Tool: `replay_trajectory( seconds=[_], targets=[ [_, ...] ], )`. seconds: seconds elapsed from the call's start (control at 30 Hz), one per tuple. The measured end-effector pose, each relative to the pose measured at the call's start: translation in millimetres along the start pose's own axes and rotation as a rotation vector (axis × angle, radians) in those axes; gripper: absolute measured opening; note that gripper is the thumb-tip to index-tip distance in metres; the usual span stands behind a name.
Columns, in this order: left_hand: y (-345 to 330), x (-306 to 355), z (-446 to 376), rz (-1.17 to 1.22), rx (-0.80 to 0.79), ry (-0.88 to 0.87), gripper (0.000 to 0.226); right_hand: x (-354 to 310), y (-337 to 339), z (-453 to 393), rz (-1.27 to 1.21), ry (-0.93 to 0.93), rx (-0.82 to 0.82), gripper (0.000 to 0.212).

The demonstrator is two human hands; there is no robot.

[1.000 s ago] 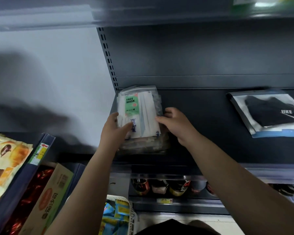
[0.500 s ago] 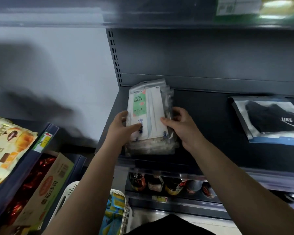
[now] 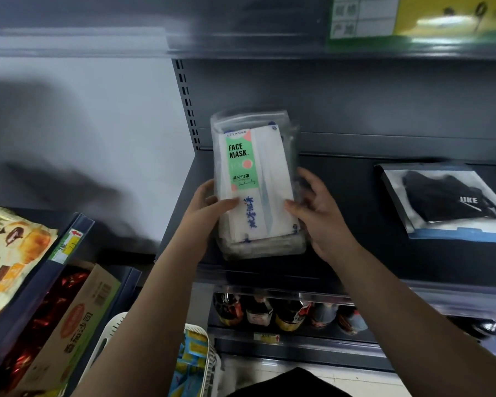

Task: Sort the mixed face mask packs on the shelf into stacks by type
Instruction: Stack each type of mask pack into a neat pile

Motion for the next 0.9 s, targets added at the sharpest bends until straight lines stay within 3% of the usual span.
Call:
replay_trajectory(
  seconds=[0.33,0.57,0.77,0.9],
  targets=[
    [-32,25,5,-0.167,-0.052,-0.486,0.077,-32,24,-12,0.171,0.242,-0.026,0.071],
    [-40,17,16,-0.194,-0.115,-0.530,0.085,-28,28,-1,0.190,0.309,0.036,0.082],
    [-38,-9,26,-0.221,-0.123,-0.512,0.109,-7,26,23,0.263,0.302,0.065,0.088],
    [-45,-10,32,-0.241,-0.133,-0.556,0.102,0,25,28,0.284,0.269,0.084,0.089]
  ],
)
Point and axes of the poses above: each hand's wrist, its own z-axis away from the middle knuckle, its own y-axis out of the back of the hand, x = y × z, the point moved 2 cm from there along -z, towards the middle knuckle, and after that the axes turned 9 degrees about z, right-handed, at the moved point
